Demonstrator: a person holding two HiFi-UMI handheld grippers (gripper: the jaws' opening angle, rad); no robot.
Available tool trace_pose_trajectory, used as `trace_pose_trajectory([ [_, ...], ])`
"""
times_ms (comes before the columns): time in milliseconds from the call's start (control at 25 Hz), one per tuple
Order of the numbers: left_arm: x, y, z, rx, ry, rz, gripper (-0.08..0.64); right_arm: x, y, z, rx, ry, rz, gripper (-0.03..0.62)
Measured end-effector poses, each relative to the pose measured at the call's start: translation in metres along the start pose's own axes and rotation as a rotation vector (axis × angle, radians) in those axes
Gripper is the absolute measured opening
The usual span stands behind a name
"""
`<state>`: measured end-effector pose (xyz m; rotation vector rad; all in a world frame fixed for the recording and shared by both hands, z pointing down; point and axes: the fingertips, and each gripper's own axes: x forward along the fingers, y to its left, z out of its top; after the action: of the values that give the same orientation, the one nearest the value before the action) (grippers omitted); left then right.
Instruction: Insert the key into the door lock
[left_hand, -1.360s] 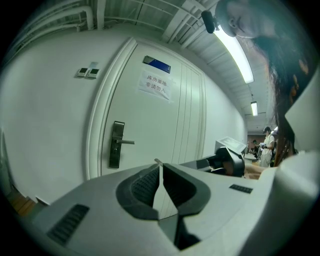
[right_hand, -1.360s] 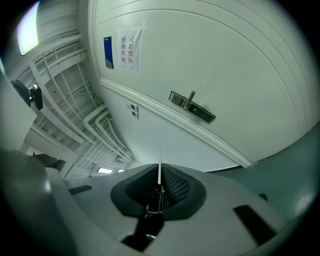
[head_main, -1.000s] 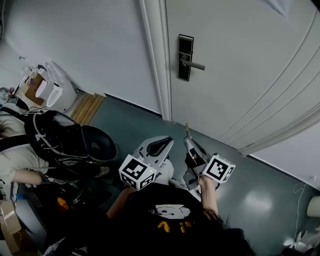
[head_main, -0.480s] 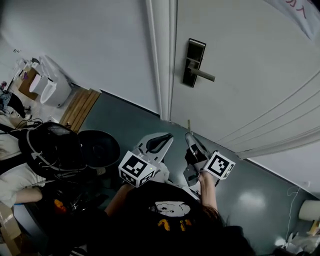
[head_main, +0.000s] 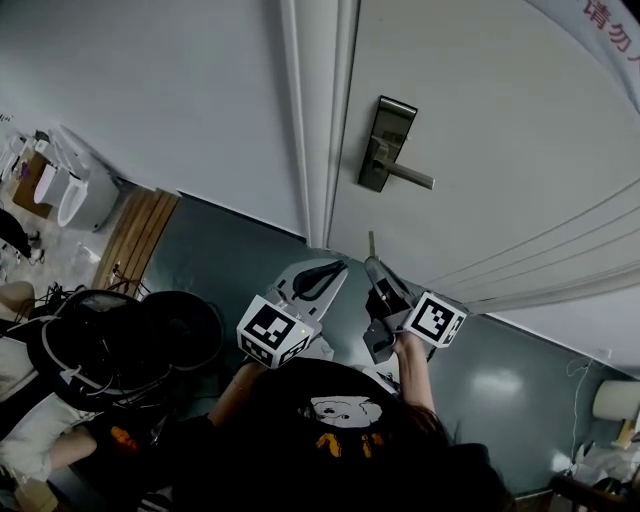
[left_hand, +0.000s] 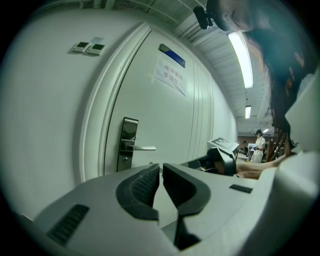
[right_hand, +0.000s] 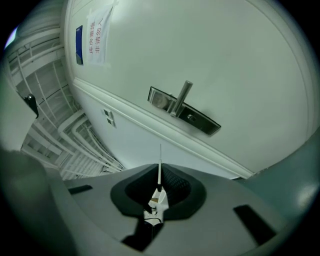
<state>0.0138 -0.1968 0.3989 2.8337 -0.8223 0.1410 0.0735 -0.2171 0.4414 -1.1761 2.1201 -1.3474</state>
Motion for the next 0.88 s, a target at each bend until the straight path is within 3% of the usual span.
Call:
trace_pose_trajectory([
  [400,0.024,0.047,0.002,0.014,-0.018,-0.079,0.026,0.059,-0.036,0.030,0.045,-0.071,-0.054,0.020],
  [880,0.017,0.068,-0.003,-0.001,-0.008,-0.072,0.026,0.099,-0.086,0.068,0.106,-0.159,-0.102,0.020],
])
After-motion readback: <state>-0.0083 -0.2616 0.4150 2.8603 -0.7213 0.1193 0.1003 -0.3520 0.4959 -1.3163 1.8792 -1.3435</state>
